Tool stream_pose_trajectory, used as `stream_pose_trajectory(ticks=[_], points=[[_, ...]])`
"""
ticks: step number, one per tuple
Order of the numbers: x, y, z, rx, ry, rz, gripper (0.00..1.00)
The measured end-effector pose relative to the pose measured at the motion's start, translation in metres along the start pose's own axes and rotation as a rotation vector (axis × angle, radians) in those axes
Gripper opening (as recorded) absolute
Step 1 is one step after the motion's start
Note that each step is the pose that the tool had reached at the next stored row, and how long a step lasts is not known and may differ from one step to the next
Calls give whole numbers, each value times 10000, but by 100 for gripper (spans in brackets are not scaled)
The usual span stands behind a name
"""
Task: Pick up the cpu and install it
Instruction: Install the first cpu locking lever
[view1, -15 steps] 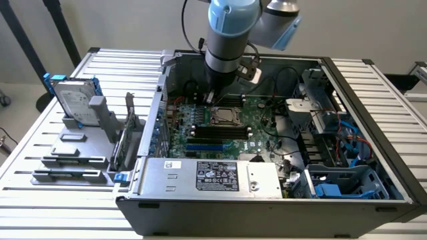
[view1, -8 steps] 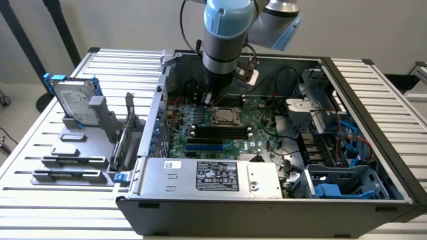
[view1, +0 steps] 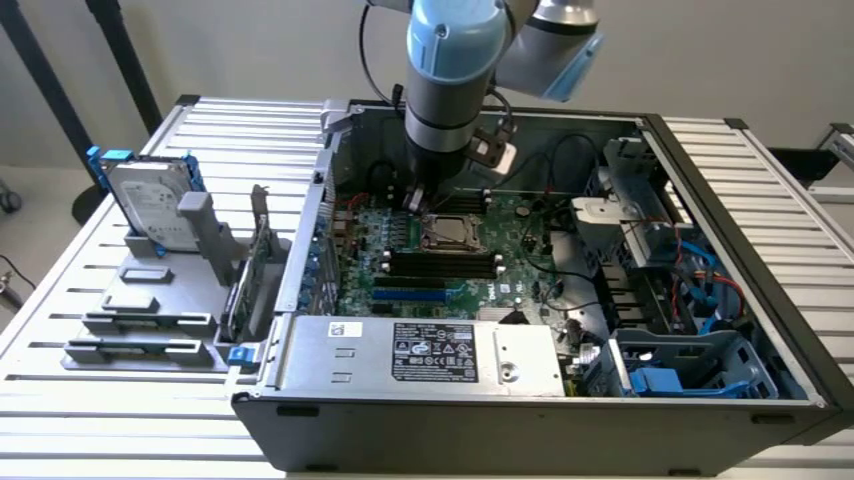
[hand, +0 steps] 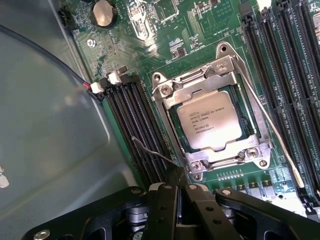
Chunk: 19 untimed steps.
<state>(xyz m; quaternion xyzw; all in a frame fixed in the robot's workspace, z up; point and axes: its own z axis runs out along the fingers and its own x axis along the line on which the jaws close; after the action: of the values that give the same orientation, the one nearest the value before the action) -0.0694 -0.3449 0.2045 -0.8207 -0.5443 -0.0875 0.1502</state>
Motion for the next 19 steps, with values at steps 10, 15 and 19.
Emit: stream_pose_trajectory(ticks=[10, 15, 19], points=[[13, -4, 71, -45, 17, 130, 11], [11, -3, 81, -61, 17, 167, 11], [13, 1, 84, -78, -4, 186, 11]])
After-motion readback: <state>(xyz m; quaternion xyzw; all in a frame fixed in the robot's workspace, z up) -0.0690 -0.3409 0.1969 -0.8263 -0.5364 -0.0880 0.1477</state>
